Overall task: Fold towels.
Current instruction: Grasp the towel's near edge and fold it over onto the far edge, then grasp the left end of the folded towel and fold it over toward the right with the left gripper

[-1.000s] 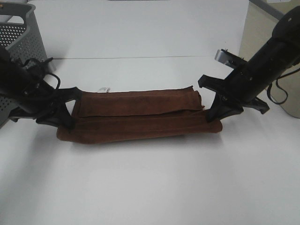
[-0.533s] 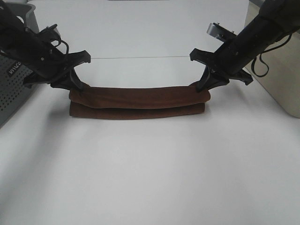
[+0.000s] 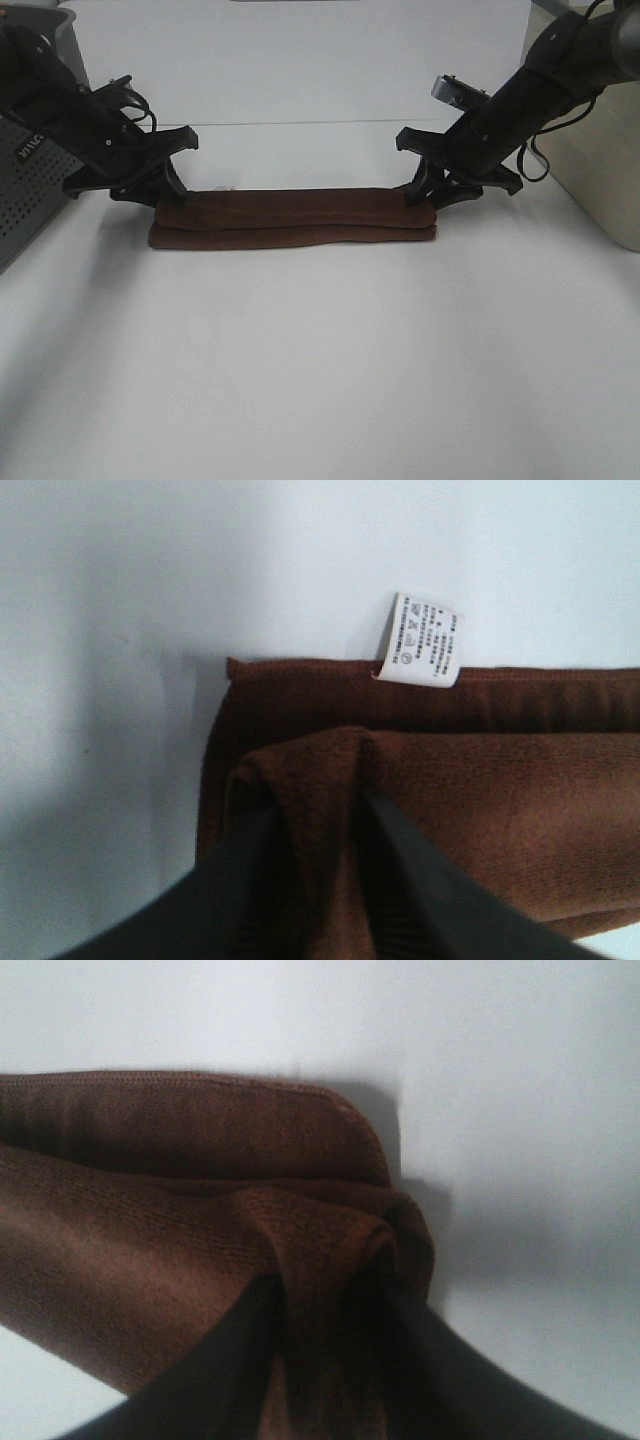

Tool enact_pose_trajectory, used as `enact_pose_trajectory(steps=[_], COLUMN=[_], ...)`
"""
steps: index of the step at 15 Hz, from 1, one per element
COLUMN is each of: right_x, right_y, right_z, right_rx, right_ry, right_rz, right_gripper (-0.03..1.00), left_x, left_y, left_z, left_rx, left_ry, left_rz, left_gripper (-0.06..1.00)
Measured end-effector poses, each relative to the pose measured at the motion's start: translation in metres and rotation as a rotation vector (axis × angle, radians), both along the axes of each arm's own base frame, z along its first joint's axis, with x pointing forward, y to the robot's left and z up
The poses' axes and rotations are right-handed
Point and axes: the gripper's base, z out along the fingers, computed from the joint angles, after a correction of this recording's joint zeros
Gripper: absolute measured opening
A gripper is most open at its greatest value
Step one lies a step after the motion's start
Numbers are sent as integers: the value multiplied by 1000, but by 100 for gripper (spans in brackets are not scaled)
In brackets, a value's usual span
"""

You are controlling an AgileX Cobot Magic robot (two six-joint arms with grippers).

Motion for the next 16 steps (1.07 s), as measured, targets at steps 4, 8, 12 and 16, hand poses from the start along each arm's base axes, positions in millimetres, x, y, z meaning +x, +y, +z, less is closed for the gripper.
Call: enact_pose_trajectory(steps=[4,8,12,16], right_x=[0,-2,-2,-2], right_y=[-2,-4,-4,-4], right_z=[22,39,38,39], right_rx=[-28,-42,-43,-43], right_ry=[-40,-76,-77,-79], right_rz=[38,50,51,49], right_gripper=[82,85,85,85], left_x=[-1,-2,-1,-1], left_y=[3,1,-1,-1], left_z=[3,-5,-20,-23], left_rx=[42,41,38,40], left_ry=[-8,18,42,38], left_rz=[-35,-41,-34,-30], left_gripper=[81,76,61,21])
